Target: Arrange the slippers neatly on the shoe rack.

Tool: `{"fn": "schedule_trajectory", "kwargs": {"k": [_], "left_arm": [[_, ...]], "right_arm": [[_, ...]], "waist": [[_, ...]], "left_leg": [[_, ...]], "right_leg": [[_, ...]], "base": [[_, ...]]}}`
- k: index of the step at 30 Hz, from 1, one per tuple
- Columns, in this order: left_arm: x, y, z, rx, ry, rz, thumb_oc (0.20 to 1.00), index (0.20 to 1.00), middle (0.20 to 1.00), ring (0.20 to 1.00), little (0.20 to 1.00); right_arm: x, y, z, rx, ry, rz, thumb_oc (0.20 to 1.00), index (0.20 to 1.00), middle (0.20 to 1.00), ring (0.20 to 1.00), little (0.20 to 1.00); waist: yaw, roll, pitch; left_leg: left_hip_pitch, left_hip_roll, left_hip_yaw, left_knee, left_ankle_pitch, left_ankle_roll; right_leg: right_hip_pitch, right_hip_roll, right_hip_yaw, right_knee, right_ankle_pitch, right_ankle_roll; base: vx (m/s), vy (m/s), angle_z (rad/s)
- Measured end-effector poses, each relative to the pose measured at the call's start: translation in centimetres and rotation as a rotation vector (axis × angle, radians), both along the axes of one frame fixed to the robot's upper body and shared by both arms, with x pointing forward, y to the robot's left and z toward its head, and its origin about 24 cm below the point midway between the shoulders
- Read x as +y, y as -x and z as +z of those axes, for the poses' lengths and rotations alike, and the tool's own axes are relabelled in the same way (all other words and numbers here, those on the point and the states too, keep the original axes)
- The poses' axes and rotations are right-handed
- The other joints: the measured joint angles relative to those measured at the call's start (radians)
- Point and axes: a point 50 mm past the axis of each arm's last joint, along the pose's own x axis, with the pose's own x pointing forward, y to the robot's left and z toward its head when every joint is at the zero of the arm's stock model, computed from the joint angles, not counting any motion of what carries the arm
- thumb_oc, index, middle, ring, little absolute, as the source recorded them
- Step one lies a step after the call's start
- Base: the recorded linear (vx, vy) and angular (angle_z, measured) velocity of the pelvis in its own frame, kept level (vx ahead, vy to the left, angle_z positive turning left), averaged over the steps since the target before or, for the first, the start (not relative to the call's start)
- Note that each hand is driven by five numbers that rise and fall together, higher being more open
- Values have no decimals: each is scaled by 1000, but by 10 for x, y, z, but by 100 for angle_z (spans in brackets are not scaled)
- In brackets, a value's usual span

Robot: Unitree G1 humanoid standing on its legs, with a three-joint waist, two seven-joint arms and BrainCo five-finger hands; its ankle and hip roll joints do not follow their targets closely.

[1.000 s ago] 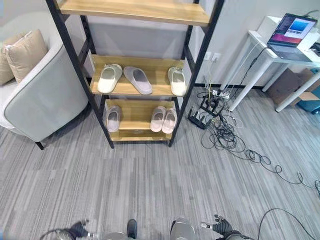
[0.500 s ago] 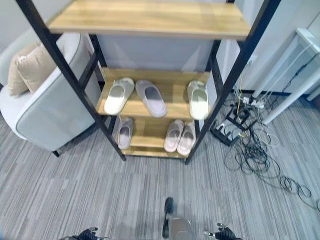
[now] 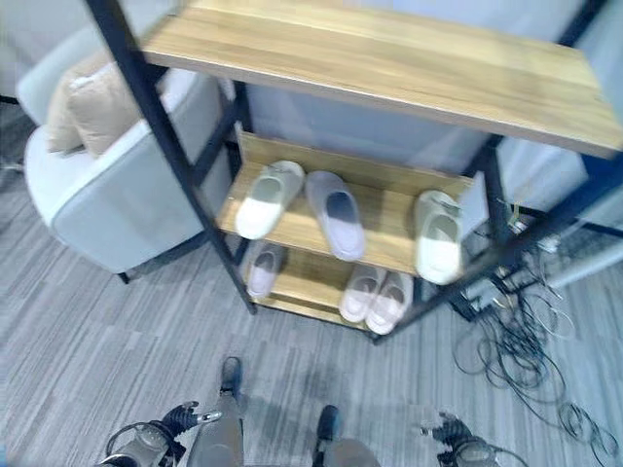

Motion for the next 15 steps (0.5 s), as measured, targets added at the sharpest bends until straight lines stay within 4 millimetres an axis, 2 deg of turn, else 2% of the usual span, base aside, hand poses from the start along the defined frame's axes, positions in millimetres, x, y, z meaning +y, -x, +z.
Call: {"fn": "schedule_trajectory", "kwargs": {"k": [1, 2, 3, 4, 5, 8, 9, 12, 15], "left_arm": [[2, 7, -2, 18, -5, 3, 1000, 1000, 1000, 1000, 1000], [6, 13, -2, 34, -15, 5, 1000, 1000, 1000, 1000, 1000], [20, 22, -2, 60, -53, 5, 1000, 1000, 1000, 1000, 1000], [27, 25, 0, 69, -74, 3, 1000, 1000, 1000, 1000, 1000], [34, 29, 1, 80, -91, 7, 1000, 1000, 1000, 1000, 1000], [41, 29, 3, 79, -107, 19, 1000, 1000, 1000, 1000, 1000], [40, 25, 3, 67, -104, 18, 1000, 1000, 1000, 1000, 1000], [38, 17, 5, 38, -96, 19, 1000, 1000, 1000, 1000, 1000], [36, 17, 5, 23, -90, 18, 1000, 1000, 1000, 1000, 1000]], "right_arm": [[8, -2, -2, -9, -20, 16, 1000, 1000, 1000, 1000, 1000], [15, -2, -4, -16, -41, 26, 1000, 1000, 1000, 1000, 1000], [24, -2, -7, -24, -66, 35, 1000, 1000, 1000, 1000, 1000], [27, -1, -7, -40, -75, 41, 1000, 1000, 1000, 1000, 1000], [29, 0, -7, -44, -80, 44, 1000, 1000, 1000, 1000, 1000], [30, -14, 0, -99, -82, 68, 1000, 1000, 1000, 1000, 1000], [32, -25, 4, -133, -82, 85, 1000, 1000, 1000, 1000, 1000], [35, -31, 7, -161, -86, 112, 1000, 1000, 1000, 1000, 1000], [42, -41, 12, -203, -95, 155, 1000, 1000, 1000, 1000, 1000]], "waist": [[1, -18, -10], [-4, -37, -26], [-12, -79, -51], [-25, -84, -56], [-33, -86, -68], [-31, -105, -80], [-35, -99, -79], [-38, -87, -84], [-35, -87, -91]], "left_leg": [[25, -31, 14, 1, 39, 11], [34, -61, 30, 14, 69, 33], [58, -107, 48, 6, 74, 64], [84, -118, 63, 3, 64, 102], [102, -119, 85, 3, 50, 121], [105, -144, 128, 4, 39, 135], [104, -150, 136, 4, 38, 136], [105, -149, 137, 8, 35, 139], [105, -153, 137, 3, 30, 125]], "right_leg": [[12, -26, 21, 1, -7, 32], [19, -54, 47, 1, -2, 49], [11, -105, 62, 31, -3, 75], [-8, -121, 64, 92, 16, 107], [-35, -127, 64, 136, 26, 128], [-51, -153, 86, 130, 38, 145], [-51, -155, 90, 129, 45, 155], [-51, -162, 90, 128, 45, 159], [-19, -164, 90, 61, 40, 161]], "base": [[144, 147, -44], [224, 276, -47], [175, 316, -40], [118, 344, -49], [37, 248, -40], [22, 107, -39], [35, 81, -25], [65, 21, -3], [55, -12, 0]]}}
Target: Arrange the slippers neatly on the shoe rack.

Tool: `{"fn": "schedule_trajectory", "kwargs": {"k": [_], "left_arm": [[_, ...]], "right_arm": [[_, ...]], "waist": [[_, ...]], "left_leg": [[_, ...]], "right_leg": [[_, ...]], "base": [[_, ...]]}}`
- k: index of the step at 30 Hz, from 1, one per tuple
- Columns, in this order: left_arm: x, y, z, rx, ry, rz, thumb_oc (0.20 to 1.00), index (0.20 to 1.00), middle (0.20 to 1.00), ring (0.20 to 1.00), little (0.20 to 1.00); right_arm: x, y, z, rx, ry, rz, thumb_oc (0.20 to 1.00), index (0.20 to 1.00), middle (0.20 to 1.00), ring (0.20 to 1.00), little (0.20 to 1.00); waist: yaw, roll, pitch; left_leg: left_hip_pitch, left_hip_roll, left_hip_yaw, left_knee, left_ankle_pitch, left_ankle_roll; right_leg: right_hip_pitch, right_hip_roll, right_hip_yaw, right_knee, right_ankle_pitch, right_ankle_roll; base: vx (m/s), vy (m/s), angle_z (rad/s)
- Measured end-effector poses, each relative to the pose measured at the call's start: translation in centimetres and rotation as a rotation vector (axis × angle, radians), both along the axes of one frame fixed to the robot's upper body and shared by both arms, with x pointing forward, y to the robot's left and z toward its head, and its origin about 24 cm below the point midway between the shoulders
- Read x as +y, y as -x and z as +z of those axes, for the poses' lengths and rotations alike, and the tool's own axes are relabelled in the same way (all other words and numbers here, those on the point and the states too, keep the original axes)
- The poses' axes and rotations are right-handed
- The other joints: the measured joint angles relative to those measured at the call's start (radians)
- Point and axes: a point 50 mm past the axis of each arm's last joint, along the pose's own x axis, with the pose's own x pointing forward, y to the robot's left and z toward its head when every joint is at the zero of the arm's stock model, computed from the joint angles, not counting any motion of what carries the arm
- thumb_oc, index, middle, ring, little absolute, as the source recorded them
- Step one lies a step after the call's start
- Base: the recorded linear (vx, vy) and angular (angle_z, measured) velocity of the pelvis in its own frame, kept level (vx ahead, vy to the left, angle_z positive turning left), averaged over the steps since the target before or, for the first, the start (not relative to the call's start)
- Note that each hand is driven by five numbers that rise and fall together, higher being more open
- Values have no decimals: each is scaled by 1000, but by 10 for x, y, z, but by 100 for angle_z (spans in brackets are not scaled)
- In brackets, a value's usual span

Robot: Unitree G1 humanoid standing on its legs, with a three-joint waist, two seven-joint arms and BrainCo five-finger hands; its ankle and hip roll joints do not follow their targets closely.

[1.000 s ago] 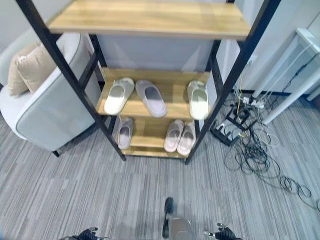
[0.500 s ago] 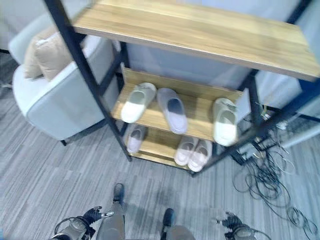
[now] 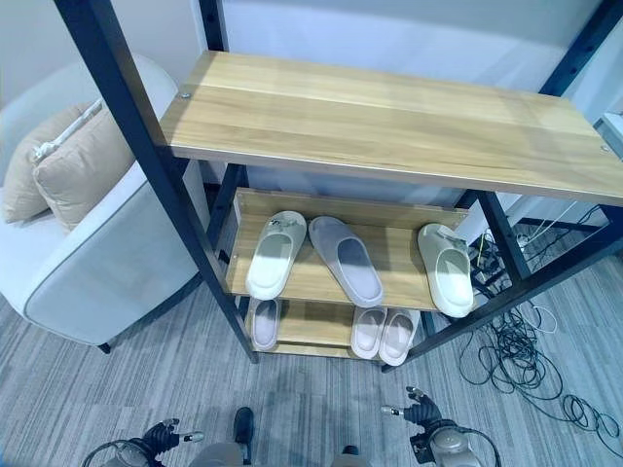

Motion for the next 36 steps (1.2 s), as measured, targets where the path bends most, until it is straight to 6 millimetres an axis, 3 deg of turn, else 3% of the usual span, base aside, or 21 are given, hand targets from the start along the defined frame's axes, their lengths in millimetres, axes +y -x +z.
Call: {"fn": "schedule_trajectory", "kwargs": {"k": [2, 4, 8, 11, 15, 20, 21, 22, 23, 26, 30, 32, 36], "left_arm": [[-2, 13, -3, 15, 8, 21, 1000, 1000, 1000, 1000, 1000], [-8, 20, -6, 28, 21, 35, 1000, 1000, 1000, 1000, 1000], [-19, 38, -13, 67, 51, 46, 1000, 1000, 1000, 1000, 1000], [-24, 41, -14, 72, 62, 39, 1000, 1000, 1000, 1000, 1000], [-26, 47, -15, 72, 72, 40, 1000, 1000, 1000, 1000, 1000], [-28, 41, -14, 46, 80, 31, 1000, 1000, 1000, 1000, 1000], [-32, 39, -14, 33, 86, 16, 1000, 1000, 1000, 1000, 1000], [-34, 29, -12, 17, 82, -32, 1000, 1000, 1000, 1000, 1000], [-35, 24, -11, -7, 82, -52, 1000, 1000, 1000, 1000, 1000], [-37, 15, -8, -51, 73, -65, 1000, 1000, 1000, 1000, 1000], [-35, 5, -4, -111, 40, -61, 1000, 1000, 1000, 1000, 1000], [-36, -3, 0, -159, 26, -61, 1000, 1000, 1000, 1000, 1000], [-39, -12, 3, -205, 32, -70, 1000, 1000, 1000, 1000, 1000]], "right_arm": [[10, -11, 9, -63, 5, 94, 1000, 1000, 1000, 1000, 1000], [16, -19, 15, -102, 16, 159, 1000, 1000, 1000, 1000, 1000], [14, -17, 24, -118, 87, 313, 1000, 1000, 1000, 1000, 1000], [10, -26, 41, -185, 123, 391, 1000, 1000, 1000, 1000, 1000], [23, -43, 70, -328, 121, 526, 1000, 1000, 1000, 1000, 1000], [33, -47, 73, -353, 90, 568, 1000, 1000, 1000, 1000, 1000], [43, -54, 92, -391, 125, 682, 1000, 1000, 1000, 1000, 1000], [77, -61, 145, -602, 131, 962, 1000, 1000, 1000, 1000, 1000], [98, -74, 181, -808, 124, 1043, 1000, 1000, 1000, 1000, 1000], [104, -92, 202, -940, 241, 1076, 1000, 1000, 1000, 1000, 1000], [96, -109, 219, -1049, 333, 981, 1000, 1000, 1000, 1000, 1000], [97, -112, 244, -1180, 358, 929, 1000, 1000, 1000, 1000, 1000], [77, -133, 267, -1286, 479, 783, 1000, 1000, 1000, 1000, 1000]], "waist": [[-5, -4, -6], [-4, 25, -5], [-2, 69, -33], [1, 75, -40], [2, 83, -36], [2, 82, -16], [5, 102, -9], [-9, 124, 23], [-6, 130, 38], [6, 126, 45], [27, 117, 60], [26, 116, 82], [31, 109, 94]], "left_leg": [[-13, 0, 3, -2, 15, -18], [-20, 26, -7, -6, 33, -39], [-30, 74, -28, -6, 40, -63], [-55, 92, -56, -5, 20, -94], [-53, 96, -63, -6, 31, -93], [-55, 94, -63, -6, 39, -91], [-77, 97, -70, -6, 58, -89], [-100, 93, -79, -1, 61, -84], [-103, 97, -85, -1, 77, -80], [-105, 92, -88, -1, 76, -80], [-123, 82, -87, -1, 77, -79], [-123, 81, -88, -1, 79, -78], [-126, 77, -91, -1, 79, -78]], "right_leg": [[8, 1, -1, -44, -24, -8], [12, 35, -2, -58, -35, -33], [6, 87, -3, -63, -39, -67], [-25, 107, -4, -63, -24, -96], [-27, 119, 1, -63, -15, -90], [-27, 114, 1, -63, -15, -89], [-41, 119, 0, -63, -11, -81], [-71, 119, 3, -61, 11, -76], [-75, 124, 6, -57, 20, -82], [-75, 117, 2, -58, 11, -77], [-86, 111, 2, -58, 14, -73], [-87, 110, 2, -58, 15, -71], [-87, 107, 0, -58, 14, -69]], "base": [[44, -40, -5], [37, -47, 2], [17, -45, 1], [8, -62, -4], [-10, -21, -8], [-28, -17, 2], [-18, 15, -9], [-20, 27, -13], [-35, 29, -5], [-27, 17, 10], [-20, 6, 0], [0, 0, 0], [13, 0, 2]]}}
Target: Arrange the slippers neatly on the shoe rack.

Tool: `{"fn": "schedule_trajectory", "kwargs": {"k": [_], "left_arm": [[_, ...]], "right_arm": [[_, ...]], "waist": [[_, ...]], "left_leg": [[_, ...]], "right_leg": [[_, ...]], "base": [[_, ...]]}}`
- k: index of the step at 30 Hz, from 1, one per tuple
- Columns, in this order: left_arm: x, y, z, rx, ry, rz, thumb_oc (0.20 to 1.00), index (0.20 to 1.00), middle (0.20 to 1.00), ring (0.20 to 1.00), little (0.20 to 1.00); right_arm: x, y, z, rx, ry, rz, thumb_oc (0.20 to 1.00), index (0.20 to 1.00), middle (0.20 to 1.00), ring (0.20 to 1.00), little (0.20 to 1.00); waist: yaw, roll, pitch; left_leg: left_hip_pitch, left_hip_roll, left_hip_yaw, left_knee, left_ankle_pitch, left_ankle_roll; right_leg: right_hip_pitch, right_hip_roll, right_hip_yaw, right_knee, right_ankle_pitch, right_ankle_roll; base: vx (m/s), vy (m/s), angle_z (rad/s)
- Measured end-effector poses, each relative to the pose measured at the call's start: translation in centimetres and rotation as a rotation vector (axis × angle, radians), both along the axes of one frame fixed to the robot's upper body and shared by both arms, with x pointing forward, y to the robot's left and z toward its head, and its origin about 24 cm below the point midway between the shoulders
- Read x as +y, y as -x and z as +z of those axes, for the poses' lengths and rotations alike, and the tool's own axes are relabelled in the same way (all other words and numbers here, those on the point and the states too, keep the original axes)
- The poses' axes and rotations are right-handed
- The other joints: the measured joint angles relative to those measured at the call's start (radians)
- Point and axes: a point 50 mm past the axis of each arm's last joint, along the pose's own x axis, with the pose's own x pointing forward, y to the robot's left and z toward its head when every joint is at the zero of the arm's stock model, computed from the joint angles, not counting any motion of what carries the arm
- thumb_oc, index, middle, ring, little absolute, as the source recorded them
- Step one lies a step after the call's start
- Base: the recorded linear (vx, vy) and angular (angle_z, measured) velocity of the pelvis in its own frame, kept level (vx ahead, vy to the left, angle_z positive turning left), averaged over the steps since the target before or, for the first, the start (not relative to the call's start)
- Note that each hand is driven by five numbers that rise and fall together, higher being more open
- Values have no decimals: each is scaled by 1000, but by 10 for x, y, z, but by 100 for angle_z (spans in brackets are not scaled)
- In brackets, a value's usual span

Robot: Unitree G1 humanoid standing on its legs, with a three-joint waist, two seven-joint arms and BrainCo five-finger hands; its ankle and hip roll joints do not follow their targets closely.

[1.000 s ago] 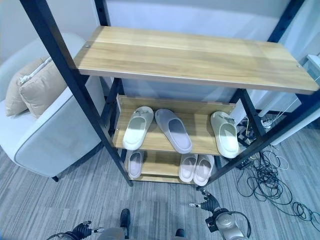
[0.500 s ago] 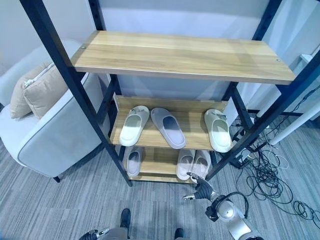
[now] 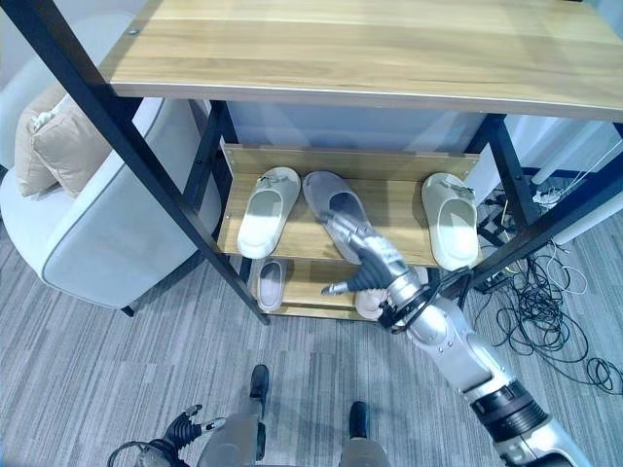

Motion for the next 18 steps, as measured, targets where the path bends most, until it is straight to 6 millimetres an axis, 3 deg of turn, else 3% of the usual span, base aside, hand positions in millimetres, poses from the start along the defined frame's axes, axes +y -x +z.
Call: {"fn": "schedule_trajectory", "kwargs": {"k": [3, 10, 18], "left_arm": [[-1, -1, 0, -4, 2, -1, 1000, 1000, 1000, 1000, 1000], [-2, -8, 0, -18, -11, -15, 1000, 1000, 1000, 1000, 1000], [-1, -15, 2, -25, -20, -11, 1000, 1000, 1000, 1000, 1000]], "right_arm": [[-35, -14, -5, -15, -35, -198, 1000, 1000, 1000, 1000, 1000], [-71, -37, -16, -26, -216, -462, 1000, 1000, 1000, 1000, 1000], [-86, -45, -16, -4, -318, -543, 1000, 1000, 1000, 1000, 1000]], "waist": [[20, -1, 0], [63, -10, 8], [99, -9, 37]], "left_leg": [[-20, -3, -20, 0, 1, 2], [-71, -8, -55, 1, 13, 1], [-102, -21, -81, 1, 21, -3]], "right_leg": [[-9, 1, -17, 0, -4, 0], [-39, 5, -51, 0, -4, -2], [-53, -1, -79, 0, -8, 4]], "base": [[30, 6, 16], [7, 10, 14], [18, 8, 12]]}}
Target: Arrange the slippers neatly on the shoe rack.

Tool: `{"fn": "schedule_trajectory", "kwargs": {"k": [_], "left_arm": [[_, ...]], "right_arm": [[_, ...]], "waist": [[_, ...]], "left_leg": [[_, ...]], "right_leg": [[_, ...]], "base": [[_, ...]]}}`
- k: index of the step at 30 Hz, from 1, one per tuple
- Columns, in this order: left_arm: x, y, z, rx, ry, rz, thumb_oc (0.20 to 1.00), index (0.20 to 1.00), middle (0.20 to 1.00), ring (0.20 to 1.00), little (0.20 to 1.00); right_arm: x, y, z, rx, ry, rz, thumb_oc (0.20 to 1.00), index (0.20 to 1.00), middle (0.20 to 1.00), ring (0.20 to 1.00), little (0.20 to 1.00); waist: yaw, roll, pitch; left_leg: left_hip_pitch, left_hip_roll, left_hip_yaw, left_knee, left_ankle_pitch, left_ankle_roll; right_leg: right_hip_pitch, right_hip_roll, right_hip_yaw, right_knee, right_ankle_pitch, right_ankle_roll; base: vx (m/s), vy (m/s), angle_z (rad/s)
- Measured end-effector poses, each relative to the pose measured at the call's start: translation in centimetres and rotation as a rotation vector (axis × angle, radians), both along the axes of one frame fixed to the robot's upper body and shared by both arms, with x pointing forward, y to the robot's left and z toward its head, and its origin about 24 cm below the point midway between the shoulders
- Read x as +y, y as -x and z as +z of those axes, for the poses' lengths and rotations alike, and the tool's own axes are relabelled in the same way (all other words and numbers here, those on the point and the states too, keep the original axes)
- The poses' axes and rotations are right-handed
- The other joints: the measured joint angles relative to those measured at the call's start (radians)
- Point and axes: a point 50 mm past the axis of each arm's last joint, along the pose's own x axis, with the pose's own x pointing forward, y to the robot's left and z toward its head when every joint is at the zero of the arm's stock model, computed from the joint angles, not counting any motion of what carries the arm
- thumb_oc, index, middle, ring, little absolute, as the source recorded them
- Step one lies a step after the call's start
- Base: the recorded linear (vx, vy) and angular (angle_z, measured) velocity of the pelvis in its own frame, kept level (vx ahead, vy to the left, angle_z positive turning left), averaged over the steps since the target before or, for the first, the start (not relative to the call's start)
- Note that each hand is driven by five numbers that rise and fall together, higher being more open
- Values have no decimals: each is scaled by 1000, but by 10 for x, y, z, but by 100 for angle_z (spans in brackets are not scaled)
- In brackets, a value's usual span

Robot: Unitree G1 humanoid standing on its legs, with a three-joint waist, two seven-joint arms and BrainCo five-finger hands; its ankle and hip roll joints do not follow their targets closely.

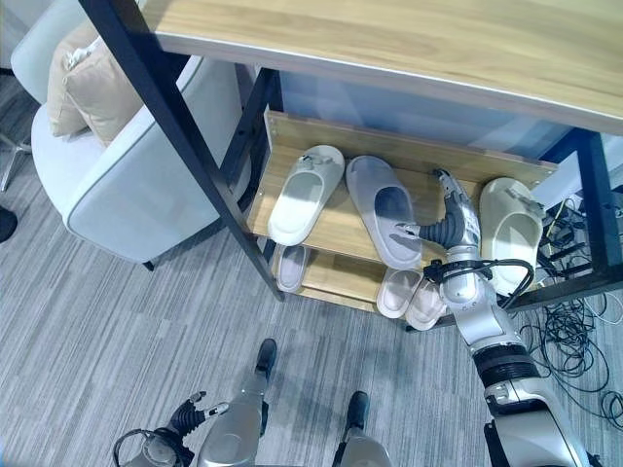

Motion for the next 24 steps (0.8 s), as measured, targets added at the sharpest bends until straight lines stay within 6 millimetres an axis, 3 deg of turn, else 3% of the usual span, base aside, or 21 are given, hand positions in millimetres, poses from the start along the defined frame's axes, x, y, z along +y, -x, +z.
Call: {"fn": "schedule_trajectory", "kwargs": {"k": [5, 11, 14, 15, 16, 17, 18, 24], "left_arm": [[1, -5, 2, -20, 13, 25, 1000, 1000, 1000, 1000, 1000], [5, -12, 8, -53, -11, -9, 1000, 1000, 1000, 1000, 1000], [3, -16, 9, -71, 4, 1, 1000, 1000, 1000, 1000, 1000], [3, -17, 10, -73, 4, 0, 1000, 1000, 1000, 1000, 1000], [2, -18, 10, -76, 5, 1, 1000, 1000, 1000, 1000, 1000], [2, -20, 11, -82, 8, 1, 1000, 1000, 1000, 1000, 1000], [1, -22, 11, -87, 9, 0, 1000, 1000, 1000, 1000, 1000], [1, -24, 12, -96, 5, 3, 1000, 1000, 1000, 1000, 1000]], "right_arm": [[-19, -13, 6, -8, -72, -121, 1000, 1000, 1000, 1000, 1000], [-26, -21, 15, -26, -124, -171, 1000, 1000, 1000, 1000, 1000], [-34, -24, 16, -29, -238, -206, 1000, 1000, 1000, 1000, 1000], [-35, -24, 17, -33, -245, -206, 708, 708, 708, 708, 708], [-35, -25, 18, -36, -247, -207, 341, 341, 341, 341, 341], [-35, -26, 20, -39, -253, -210, 341, 341, 341, 341, 341], [-34, -28, 24, -51, -264, -206, 200, 200, 200, 200, 200], [-27, -28, 35, -112, -278, -181, 200, 200, 200, 200, 200]], "waist": [[8, 4, 19], [32, 4, 35], [41, 5, 39], [47, 5, 41], [48, 6, 41], [51, 6, 41], [52, 6, 42], [61, 3, 54]], "left_leg": [[-48, -8, -22, 1, 8, -1], [-53, -23, -25, 1, 15, 9], [-72, -30, -48, 1, 15, 9], [-75, -31, -50, 1, 14, 8], [-80, -31, -51, 1, 14, 7], [-89, -31, -53, 1, 12, 1], [-100, -32, -55, 1, 13, 0], [-106, -39, -72, 1, 19, 6]], "right_leg": [[-36, -2, -18, 0, -1, 2], [-35, -15, -31, 0, -6, 9], [-41, -17, -51, 0, -10, 13], [-42, -17, -56, 0, -10, 13], [-44, -17, -59, 0, -11, 13], [-51, -16, -61, 0, -11, 13], [-61, -16, -63, 0, -10, 13], [-60, -19, -75, 0, -11, 15]], "base": [[24, 9, 11], [22, 18, 7], [22, 0, 17], [30, 0, 15], [17, 2, 10], [15, 6, 10], [15, 8, 7], [-1, 6, 6]]}}
